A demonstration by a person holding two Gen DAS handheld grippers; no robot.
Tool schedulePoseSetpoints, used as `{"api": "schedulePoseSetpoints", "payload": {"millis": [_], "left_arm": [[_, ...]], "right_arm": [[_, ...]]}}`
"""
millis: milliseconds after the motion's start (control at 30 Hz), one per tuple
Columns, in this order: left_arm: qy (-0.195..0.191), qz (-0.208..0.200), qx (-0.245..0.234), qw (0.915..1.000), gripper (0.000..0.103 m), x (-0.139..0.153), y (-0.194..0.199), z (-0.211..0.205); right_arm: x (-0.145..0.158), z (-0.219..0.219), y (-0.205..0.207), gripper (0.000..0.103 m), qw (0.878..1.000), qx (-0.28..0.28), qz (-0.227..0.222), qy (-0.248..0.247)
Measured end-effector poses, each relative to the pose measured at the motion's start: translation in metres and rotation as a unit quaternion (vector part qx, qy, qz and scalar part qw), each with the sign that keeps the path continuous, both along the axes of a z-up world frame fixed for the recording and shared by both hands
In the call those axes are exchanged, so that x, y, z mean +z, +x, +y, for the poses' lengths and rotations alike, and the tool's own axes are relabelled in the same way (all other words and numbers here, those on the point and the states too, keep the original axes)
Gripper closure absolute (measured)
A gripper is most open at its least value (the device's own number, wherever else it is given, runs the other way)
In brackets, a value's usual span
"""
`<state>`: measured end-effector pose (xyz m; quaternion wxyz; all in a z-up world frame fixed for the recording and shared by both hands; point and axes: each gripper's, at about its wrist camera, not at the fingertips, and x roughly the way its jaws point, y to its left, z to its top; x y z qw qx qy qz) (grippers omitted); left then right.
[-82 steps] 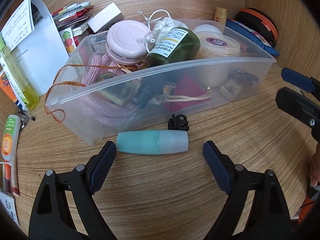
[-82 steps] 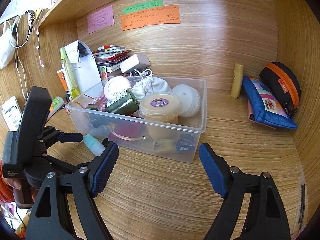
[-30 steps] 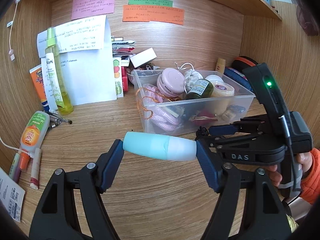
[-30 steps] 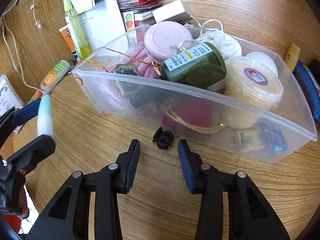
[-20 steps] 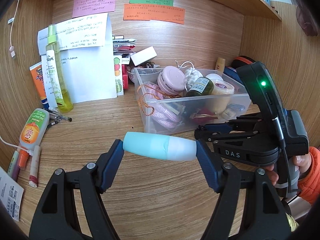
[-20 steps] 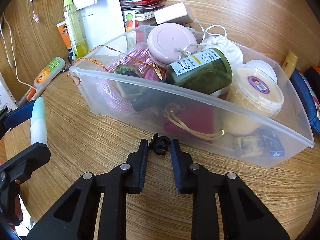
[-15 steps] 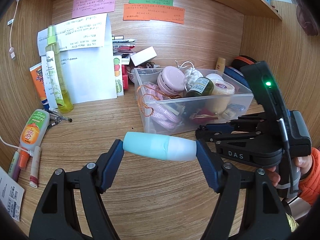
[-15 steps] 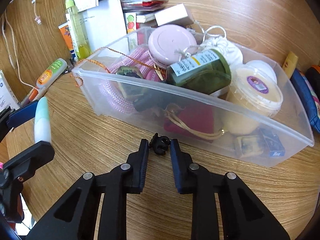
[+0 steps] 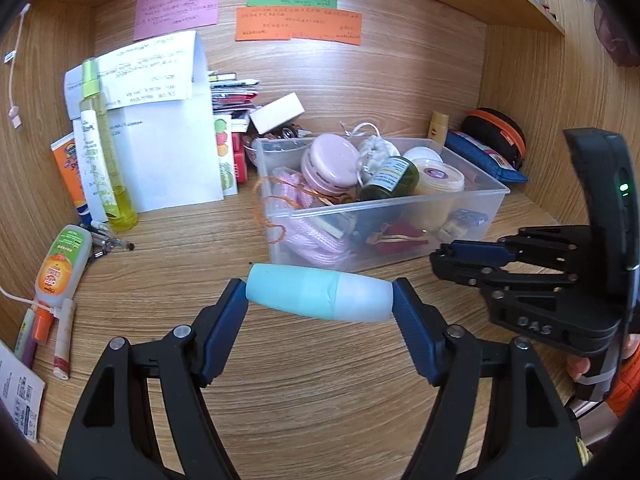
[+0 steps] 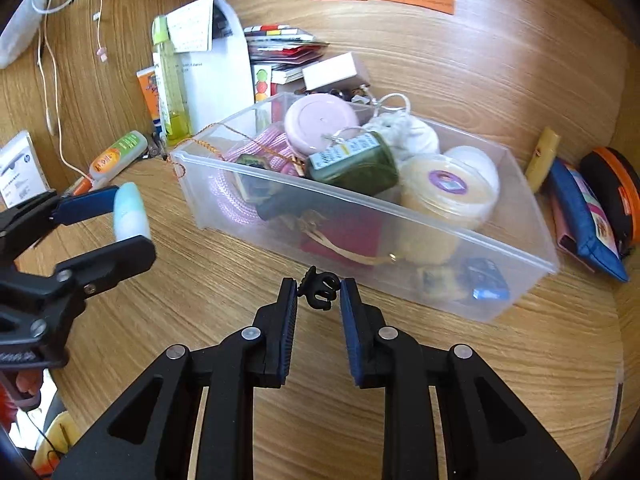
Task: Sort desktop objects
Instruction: 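Carry the teal tube bottle and black hair clip over the clear box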
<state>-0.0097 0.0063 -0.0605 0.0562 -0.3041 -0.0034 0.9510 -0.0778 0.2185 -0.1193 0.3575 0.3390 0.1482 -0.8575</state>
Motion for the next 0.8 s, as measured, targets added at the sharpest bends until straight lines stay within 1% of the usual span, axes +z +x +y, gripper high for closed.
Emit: {"api": "schedulePoseSetpoints", "payload": {"millis": [100, 233, 400, 567, 800], "left_arm": [[0.001, -0.004, -0.007, 1.0000, 0.030, -0.001, -0.005, 0.007], [0.000, -0.001, -0.017, 0.9999, 0.030, 0.002, -0.010, 0.015], [0.001, 0.010, -0.015, 0.9998, 0.030, 0.012, -0.022, 0.018], [0.006, 0.030, -0.011, 0.9995, 0.030, 0.028, -0.030, 0.014], [0.004, 0.040, -0.009, 0.9991, 0.030, 0.036, -0.047, 0.012]], "right_arm": [[0.005, 0.013, -0.001, 0.083, 1.000, -0.009, 0.008, -0.007], [0.017, 0.029, -0.003, 0.083, 0.999, -0.014, 0.008, -0.028], [0.034, 0.043, -0.006, 0.083, 0.998, -0.021, 0.026, -0.048], [0.047, 0.049, -0.016, 0.083, 0.997, -0.029, 0.041, -0.057], [0.049, 0.054, -0.039, 0.083, 0.996, -0.050, 0.037, -0.064]]}}
